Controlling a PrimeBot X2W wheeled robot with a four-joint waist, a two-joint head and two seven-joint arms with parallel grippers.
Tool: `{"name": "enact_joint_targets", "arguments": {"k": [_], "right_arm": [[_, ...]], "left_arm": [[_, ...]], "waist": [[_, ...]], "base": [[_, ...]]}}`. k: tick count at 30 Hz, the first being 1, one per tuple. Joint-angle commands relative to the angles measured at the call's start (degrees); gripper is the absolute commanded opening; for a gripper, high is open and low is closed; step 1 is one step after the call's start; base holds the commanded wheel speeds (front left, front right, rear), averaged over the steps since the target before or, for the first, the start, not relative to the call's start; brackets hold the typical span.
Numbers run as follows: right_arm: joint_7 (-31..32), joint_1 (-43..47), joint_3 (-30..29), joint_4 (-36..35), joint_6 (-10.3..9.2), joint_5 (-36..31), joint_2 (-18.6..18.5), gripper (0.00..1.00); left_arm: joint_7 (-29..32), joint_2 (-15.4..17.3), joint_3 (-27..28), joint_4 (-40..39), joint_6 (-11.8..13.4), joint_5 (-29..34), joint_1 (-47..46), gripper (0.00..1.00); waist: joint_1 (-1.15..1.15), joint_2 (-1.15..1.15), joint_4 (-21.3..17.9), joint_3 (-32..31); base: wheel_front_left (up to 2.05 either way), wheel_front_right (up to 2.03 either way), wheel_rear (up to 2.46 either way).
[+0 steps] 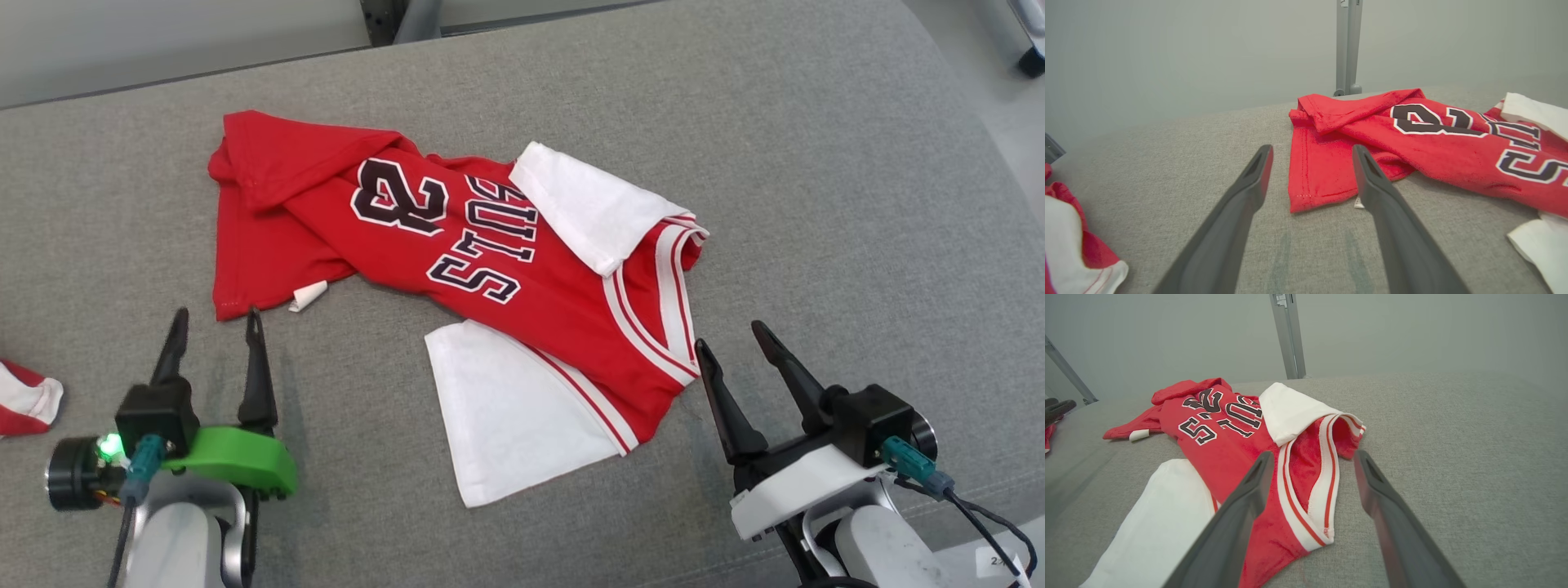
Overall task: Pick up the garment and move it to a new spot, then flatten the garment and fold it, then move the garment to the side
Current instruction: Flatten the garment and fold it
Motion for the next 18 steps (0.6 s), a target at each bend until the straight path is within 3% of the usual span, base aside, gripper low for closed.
{"name": "enact_joint_targets", "arguments": {"k": [1, 10, 18], "right_arm": [[0.0, 1.0, 0.0, 0.2, -0.10, 0.0, -0.3, 1.00], [0.0, 5.2, -0.6, 2.4, -0.10, 0.3, -0.3, 1.00], [0.0, 6.8, -1.2, 6.8, -0.10, 0.5, -0.2, 1.00]], "left_arm": [[0.0, -0.3, 0.2, -0.5, -0.2, 0.4, 1.4, 1.00], [0.0, -5.1, 2.4, -5.3, -1.1, -0.3, 13.6, 1.00], [0.0, -5.8, 0.5, -5.2, -2.6, 0.9, 16.0, 1.00]], "waist": [[0.00, 0.00, 2.2, -3.2], [0.00, 0.00, 5.5, -8.6], [0.00, 0.00, 9.6, -8.8]], "base": [[0.00, 0.00, 0.00], [0.00, 0.00, 0.00], [0.00, 0.00, 0.00]]}}
